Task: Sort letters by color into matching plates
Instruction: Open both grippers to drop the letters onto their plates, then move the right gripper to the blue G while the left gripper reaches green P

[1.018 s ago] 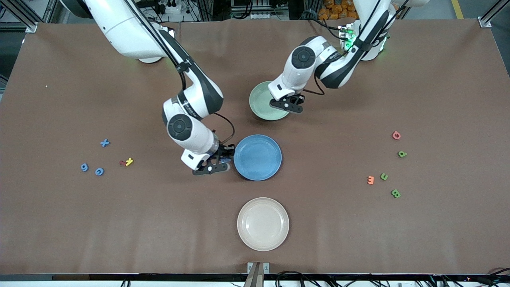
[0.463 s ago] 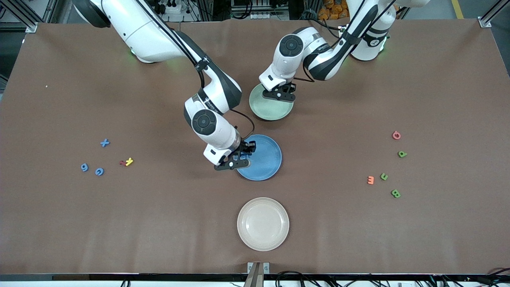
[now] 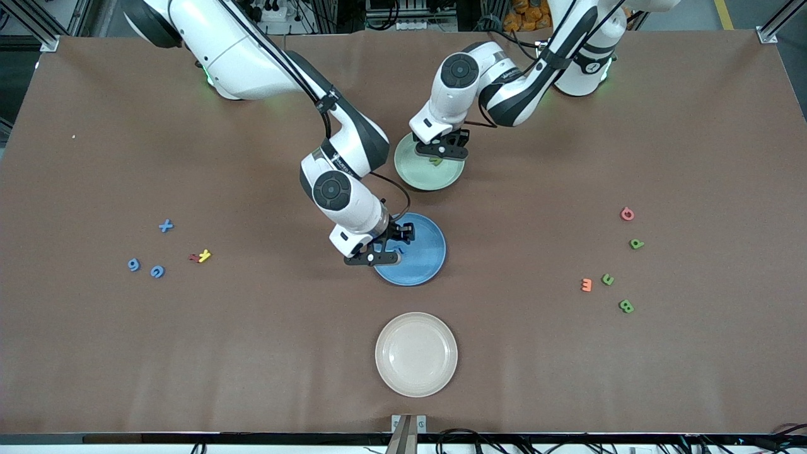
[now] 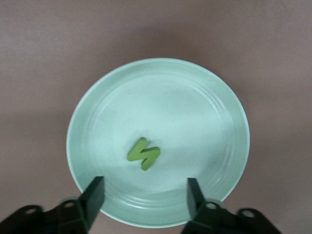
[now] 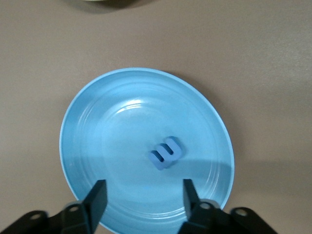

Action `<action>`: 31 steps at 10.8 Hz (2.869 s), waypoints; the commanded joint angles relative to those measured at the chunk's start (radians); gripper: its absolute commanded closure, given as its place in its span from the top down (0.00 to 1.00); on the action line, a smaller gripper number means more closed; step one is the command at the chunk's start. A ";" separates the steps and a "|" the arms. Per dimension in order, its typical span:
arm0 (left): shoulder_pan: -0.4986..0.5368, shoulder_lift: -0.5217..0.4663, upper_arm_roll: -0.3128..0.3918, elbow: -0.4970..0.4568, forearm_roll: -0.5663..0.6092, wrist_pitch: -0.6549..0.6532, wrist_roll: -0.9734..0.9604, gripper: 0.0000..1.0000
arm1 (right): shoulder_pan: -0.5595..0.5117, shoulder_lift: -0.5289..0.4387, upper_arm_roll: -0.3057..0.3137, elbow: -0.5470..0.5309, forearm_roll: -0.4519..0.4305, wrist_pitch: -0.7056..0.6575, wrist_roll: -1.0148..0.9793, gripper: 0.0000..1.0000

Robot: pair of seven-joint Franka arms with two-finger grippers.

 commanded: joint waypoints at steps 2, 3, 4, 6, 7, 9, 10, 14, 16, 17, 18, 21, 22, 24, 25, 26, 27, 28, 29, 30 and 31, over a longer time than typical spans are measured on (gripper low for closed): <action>0.103 -0.116 0.008 -0.004 0.022 -0.155 0.148 1.00 | -0.022 -0.007 0.005 0.019 -0.033 -0.015 -0.008 1.00; 0.138 -0.137 0.015 -0.004 0.022 -0.178 0.199 1.00 | -0.048 -0.023 0.003 0.005 -0.035 -0.050 -0.043 1.00; 0.175 -0.153 0.022 -0.004 0.022 -0.204 0.260 1.00 | -0.074 -0.052 0.002 -0.006 -0.048 -0.123 -0.061 1.00; 0.250 -0.163 0.043 -0.007 0.022 -0.210 0.416 1.00 | -0.152 -0.131 0.000 -0.045 -0.152 -0.212 -0.068 1.00; 0.272 -0.167 0.070 -0.008 0.022 -0.210 0.487 1.00 | -0.198 -0.166 0.000 -0.077 -0.163 -0.225 -0.097 1.00; 0.283 -0.179 0.159 -0.013 0.022 -0.210 0.622 0.99 | -0.296 -0.241 -0.001 -0.174 -0.164 -0.225 -0.241 1.00; 0.283 -0.179 0.210 -0.014 0.022 -0.210 0.676 0.97 | -0.346 -0.267 -0.004 -0.208 -0.167 -0.225 -0.281 1.00; 0.281 -0.180 0.404 -0.016 0.022 -0.181 0.932 0.98 | -0.540 -0.289 -0.009 -0.240 -0.191 -0.228 -0.298 1.00; 0.281 -0.168 0.478 -0.016 0.022 -0.148 1.041 0.98 | -0.632 -0.284 -0.009 -0.240 -0.191 -0.227 -0.289 1.00; 0.281 -0.162 0.505 -0.016 0.022 -0.131 1.085 0.97 | -0.659 -0.284 -0.021 -0.242 -0.191 -0.228 -0.284 1.00; 0.281 -0.151 0.541 -0.014 0.022 -0.109 1.137 0.96 | -0.662 -0.281 -0.068 -0.245 -0.190 -0.228 -0.267 1.00; 0.283 -0.092 0.653 -0.011 0.022 -0.023 1.383 0.95 | -0.674 -0.274 -0.110 -0.245 -0.190 -0.219 -0.058 1.00; 0.283 -0.070 0.675 -0.010 0.022 0.001 1.458 0.94 | -0.689 -0.264 -0.118 -0.245 -0.174 -0.214 -0.040 1.00; 0.286 -0.041 0.702 -0.010 0.021 0.029 1.599 0.94 | -0.737 -0.238 -0.121 -0.245 -0.174 -0.170 -0.028 1.00; 0.288 -0.023 0.725 -0.010 0.021 0.052 1.666 0.94 | -0.754 -0.216 -0.121 -0.243 -0.176 -0.129 -0.032 1.00; 0.291 -0.004 0.750 -0.007 0.015 0.078 1.742 0.94 | -0.766 -0.203 -0.121 -0.243 -0.176 -0.109 -0.036 1.00; 0.303 0.010 0.761 -0.005 0.002 0.092 1.806 0.94 | -0.777 -0.194 -0.121 -0.243 -0.176 -0.099 -0.037 1.00; 0.320 0.022 0.761 0.004 -0.008 0.097 1.849 0.93 | -0.783 -0.176 -0.121 -0.243 -0.176 -0.071 -0.036 1.00; 0.327 0.037 0.761 0.010 -0.015 0.101 1.880 0.92 | -0.783 -0.157 -0.122 -0.243 -0.176 -0.044 -0.036 1.00; 0.344 0.050 0.761 0.018 -0.019 0.110 1.899 0.90 | -0.783 -0.140 -0.122 -0.245 -0.176 -0.017 -0.036 1.00; 0.346 0.057 0.761 0.024 -0.021 0.112 1.920 0.85 | -0.785 -0.128 -0.122 -0.246 -0.177 0.000 -0.036 1.00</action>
